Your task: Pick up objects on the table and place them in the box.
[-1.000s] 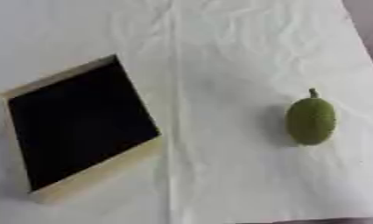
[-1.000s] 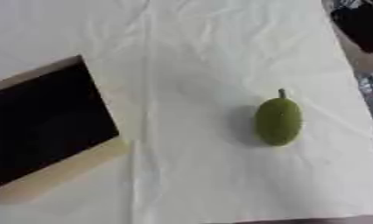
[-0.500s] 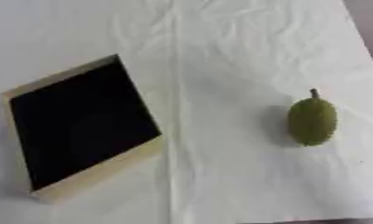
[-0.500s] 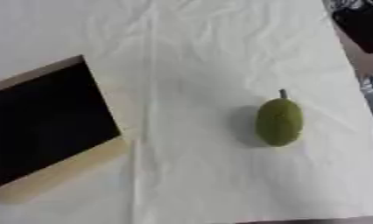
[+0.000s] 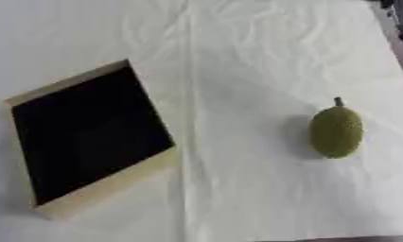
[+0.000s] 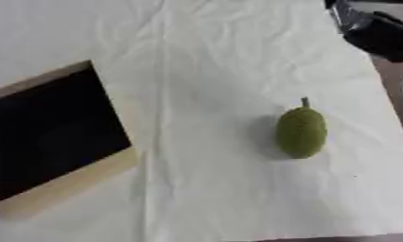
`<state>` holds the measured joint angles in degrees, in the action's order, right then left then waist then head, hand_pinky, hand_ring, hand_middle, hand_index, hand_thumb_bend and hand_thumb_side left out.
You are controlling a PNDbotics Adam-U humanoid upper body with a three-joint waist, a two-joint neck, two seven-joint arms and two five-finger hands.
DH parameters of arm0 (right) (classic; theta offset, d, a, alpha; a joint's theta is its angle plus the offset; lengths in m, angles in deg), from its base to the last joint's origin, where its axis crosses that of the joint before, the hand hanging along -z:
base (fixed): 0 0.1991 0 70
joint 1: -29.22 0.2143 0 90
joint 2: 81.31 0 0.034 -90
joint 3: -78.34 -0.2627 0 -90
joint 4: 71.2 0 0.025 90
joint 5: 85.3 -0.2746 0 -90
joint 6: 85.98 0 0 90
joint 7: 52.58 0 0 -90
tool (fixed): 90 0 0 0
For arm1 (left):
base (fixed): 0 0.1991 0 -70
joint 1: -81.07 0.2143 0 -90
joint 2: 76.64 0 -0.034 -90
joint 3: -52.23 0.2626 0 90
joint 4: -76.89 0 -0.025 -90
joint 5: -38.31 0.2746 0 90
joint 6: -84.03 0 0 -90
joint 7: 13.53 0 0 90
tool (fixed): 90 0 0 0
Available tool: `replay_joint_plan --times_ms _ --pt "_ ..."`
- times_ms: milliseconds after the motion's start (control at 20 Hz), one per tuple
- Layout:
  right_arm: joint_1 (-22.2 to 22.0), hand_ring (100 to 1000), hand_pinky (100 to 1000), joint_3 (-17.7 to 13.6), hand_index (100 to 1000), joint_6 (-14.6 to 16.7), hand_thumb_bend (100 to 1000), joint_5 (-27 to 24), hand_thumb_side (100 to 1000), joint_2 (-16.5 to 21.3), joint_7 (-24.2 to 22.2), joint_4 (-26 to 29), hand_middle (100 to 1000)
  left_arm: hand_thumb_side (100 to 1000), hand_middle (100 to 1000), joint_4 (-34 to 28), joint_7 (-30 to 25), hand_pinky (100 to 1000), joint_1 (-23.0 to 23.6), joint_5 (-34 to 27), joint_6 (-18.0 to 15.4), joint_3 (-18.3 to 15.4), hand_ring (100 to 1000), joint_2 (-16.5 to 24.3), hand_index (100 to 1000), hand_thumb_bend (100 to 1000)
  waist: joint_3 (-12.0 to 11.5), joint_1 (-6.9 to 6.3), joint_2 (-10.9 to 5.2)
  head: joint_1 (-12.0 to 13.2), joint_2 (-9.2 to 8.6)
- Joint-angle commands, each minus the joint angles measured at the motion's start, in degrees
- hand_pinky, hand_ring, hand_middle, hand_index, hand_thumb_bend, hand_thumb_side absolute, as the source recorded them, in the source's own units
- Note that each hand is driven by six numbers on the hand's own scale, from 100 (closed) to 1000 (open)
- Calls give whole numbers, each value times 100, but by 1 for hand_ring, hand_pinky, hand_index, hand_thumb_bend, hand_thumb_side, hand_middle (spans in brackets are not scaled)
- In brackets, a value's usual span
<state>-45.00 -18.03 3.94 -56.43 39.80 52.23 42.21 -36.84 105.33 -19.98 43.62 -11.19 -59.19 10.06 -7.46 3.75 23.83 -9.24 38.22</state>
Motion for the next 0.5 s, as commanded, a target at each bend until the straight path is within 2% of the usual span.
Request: replay_joint_plan --times_ms 50,300,500 --pt "-70 750 840 40 907 123 437 422 527 557 -396 119 800 572 565 -86 12 499 5 31 18 -40 496 148 704 274 30 -8 -160 47 37" --pt "-259 793 861 99 929 473 532 724 489 799 -807 119 831 573 566 -86 11 499 14 37 24 -39 496 162 704 273 72 -4 -169 119 26" --pt "-433 811 871 53 943 741 587 844 415 824 -1067 119 849 573 566 -86 19 499 17 42 27 -47 496 166 704 272 89 -1 -160 140 27"
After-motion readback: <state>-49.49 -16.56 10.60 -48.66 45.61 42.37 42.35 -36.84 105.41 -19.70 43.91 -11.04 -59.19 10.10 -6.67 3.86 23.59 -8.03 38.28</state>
